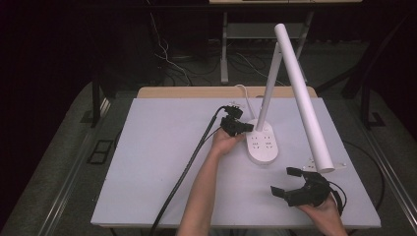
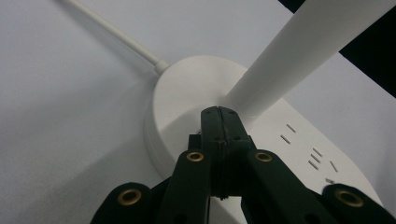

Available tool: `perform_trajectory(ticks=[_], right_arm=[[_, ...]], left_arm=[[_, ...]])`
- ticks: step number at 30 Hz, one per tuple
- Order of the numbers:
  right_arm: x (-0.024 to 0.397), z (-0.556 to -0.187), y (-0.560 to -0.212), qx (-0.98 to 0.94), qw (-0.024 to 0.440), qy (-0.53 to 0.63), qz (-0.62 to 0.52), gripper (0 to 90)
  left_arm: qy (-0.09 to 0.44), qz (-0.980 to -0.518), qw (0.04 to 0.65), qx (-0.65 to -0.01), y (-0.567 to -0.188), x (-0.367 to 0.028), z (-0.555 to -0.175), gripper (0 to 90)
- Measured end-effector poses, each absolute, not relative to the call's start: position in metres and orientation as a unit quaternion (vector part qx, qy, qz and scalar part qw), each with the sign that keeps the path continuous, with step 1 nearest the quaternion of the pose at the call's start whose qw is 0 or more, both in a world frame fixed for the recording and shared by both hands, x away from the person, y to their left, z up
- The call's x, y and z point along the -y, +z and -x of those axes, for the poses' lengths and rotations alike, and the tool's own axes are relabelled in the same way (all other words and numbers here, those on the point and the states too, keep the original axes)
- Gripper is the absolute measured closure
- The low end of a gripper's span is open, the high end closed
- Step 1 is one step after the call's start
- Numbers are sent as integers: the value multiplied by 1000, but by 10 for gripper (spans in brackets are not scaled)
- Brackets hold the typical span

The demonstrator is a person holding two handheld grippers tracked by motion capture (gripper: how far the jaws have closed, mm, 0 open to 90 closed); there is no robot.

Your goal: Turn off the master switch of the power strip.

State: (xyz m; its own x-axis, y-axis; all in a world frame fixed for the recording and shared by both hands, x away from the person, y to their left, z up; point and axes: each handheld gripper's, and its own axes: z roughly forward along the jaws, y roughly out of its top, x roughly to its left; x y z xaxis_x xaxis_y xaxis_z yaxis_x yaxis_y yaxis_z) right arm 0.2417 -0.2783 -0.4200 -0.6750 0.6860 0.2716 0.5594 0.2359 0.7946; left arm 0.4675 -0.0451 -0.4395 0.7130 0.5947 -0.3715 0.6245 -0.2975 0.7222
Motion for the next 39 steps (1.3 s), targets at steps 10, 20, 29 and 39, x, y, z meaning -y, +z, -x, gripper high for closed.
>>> perform_trajectory(ticks=[10, 20, 29, 39], right_arm=[[277, -243, -421, -783, 63, 471, -401, 0], [278, -244, -421, -783, 63, 471, -401, 0], [278, -244, -421, -783, 63, 471, -401, 0], [278, -244, -421, -783, 63, 470, -402, 0]], left_arm=[[-28, -792, 477, -381, -444, 41, -467, 900], [8, -790, 483, -378, -435, 39, -466, 900], [17, -790, 491, -367, -418, 26, -465, 900], [45, -801, 490, -341, -397, 16, -457, 899]])
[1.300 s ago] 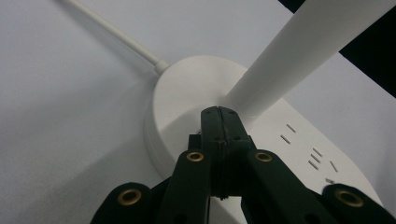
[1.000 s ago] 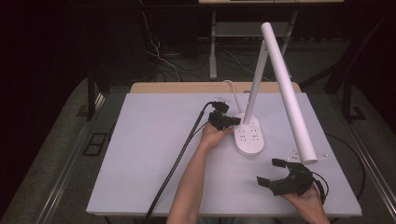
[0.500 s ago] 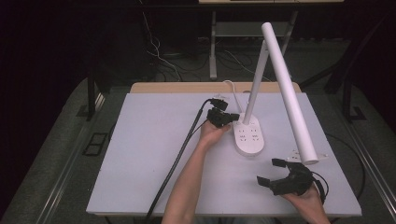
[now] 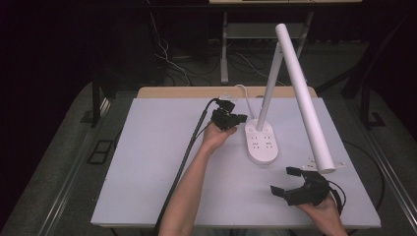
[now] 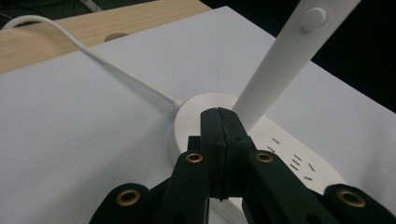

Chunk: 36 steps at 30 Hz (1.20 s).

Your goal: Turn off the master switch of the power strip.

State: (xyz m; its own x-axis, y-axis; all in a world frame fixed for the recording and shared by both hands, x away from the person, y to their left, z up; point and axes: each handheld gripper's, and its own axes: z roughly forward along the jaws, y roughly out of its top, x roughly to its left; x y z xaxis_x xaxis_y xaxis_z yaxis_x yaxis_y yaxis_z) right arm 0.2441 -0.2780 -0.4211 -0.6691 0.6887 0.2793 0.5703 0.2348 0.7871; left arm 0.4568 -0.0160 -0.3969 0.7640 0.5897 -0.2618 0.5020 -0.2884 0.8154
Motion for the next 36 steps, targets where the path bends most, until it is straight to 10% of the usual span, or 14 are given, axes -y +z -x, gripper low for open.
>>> perform_trajectory(ticks=[13, 36], right_arm=[[278, -244, -421, -783, 63, 471, -402, 0], [278, -244, -422, -783, 64, 469, -403, 0]], left_arm=[[53, -790, 509, -338, -375, -12, -440, 853], [32, -774, 539, -331, -352, -92, -396, 75]])
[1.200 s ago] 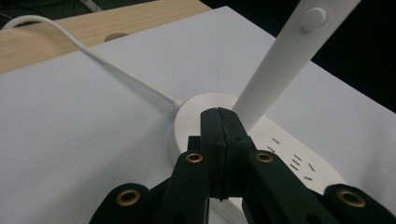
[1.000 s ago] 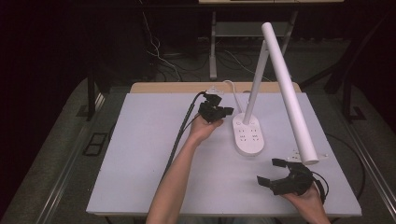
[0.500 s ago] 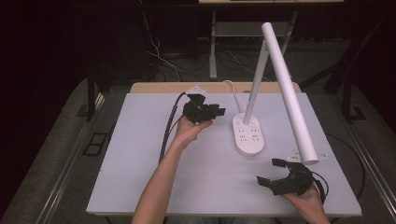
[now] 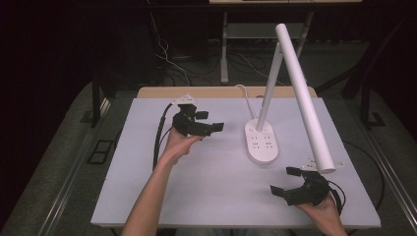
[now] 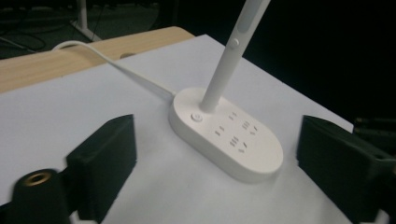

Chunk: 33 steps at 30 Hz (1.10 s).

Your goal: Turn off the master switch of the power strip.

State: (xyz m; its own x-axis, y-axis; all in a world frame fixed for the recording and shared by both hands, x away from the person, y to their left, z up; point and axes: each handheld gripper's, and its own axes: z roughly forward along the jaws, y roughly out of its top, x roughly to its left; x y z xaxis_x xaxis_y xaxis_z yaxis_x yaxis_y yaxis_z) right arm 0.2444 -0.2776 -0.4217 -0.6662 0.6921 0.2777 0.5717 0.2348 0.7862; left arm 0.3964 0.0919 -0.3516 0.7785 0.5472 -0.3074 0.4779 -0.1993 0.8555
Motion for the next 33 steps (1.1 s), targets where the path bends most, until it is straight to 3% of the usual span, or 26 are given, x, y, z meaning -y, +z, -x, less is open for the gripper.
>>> perform_trajectory(ticks=[4, 23, 33], right_arm=[[278, -244, -422, -783, 64, 469, -404, 0], [278, -244, -422, -782, 66, 468, -407, 0], [276, -243, -421, -785, 68, 466, -402, 0]], left_arm=[[23, -778, 534, -330, -353, -104, -385, 0], [78, -783, 520, -332, -384, -148, -309, 0], [79, -789, 510, -333, -402, -157, -278, 0]])
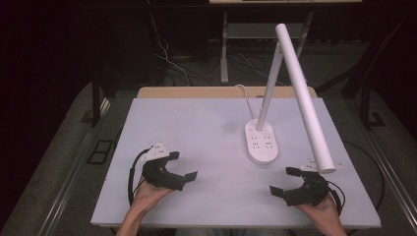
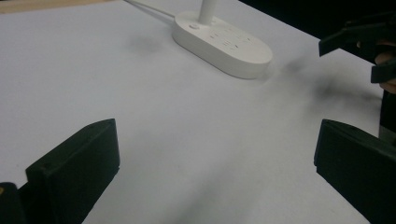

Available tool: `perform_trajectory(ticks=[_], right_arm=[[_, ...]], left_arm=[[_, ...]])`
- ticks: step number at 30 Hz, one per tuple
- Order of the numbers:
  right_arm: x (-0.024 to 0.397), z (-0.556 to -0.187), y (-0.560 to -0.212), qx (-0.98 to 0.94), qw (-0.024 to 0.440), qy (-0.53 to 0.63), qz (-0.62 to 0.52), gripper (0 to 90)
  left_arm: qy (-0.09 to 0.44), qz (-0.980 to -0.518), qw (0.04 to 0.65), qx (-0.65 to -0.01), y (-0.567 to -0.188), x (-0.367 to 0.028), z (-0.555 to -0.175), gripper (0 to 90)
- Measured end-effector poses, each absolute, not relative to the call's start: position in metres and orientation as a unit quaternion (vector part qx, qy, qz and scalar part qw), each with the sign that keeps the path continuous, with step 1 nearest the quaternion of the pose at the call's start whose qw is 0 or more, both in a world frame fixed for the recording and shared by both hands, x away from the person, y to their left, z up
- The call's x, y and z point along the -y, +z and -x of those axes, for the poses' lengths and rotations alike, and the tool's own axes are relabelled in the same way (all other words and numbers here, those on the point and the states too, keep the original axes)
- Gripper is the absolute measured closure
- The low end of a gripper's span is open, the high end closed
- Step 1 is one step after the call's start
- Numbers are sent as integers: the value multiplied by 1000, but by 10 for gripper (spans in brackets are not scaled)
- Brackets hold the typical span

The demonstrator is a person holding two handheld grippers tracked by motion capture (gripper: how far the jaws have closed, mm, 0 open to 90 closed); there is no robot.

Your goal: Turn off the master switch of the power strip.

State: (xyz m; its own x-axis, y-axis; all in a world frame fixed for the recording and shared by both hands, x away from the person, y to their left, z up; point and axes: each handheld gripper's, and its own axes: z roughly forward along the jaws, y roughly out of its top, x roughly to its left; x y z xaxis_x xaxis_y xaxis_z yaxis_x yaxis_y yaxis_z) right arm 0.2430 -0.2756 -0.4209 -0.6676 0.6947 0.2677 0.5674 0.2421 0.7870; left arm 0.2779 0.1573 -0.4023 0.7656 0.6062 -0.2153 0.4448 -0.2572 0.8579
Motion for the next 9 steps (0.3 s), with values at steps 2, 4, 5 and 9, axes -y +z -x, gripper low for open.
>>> perform_trajectory(ticks=[2, 4, 5, 9], right_arm=[[276, -243, -421, -784, 67, 467, -403, 0], [277, -243, -421, -784, 69, 468, -402, 0], [277, -243, -421, -784, 69, 468, -403, 0], [277, -243, -421, -784, 68, 468, -402, 0]], left_arm=[[77, -790, 508, -334, -406, -159, -274, 0], [74, -788, 508, -340, -411, -162, -271, 0], [74, -788, 508, -341, -413, -164, -270, 0], [78, -779, 514, -350, -415, -172, -265, 0]])
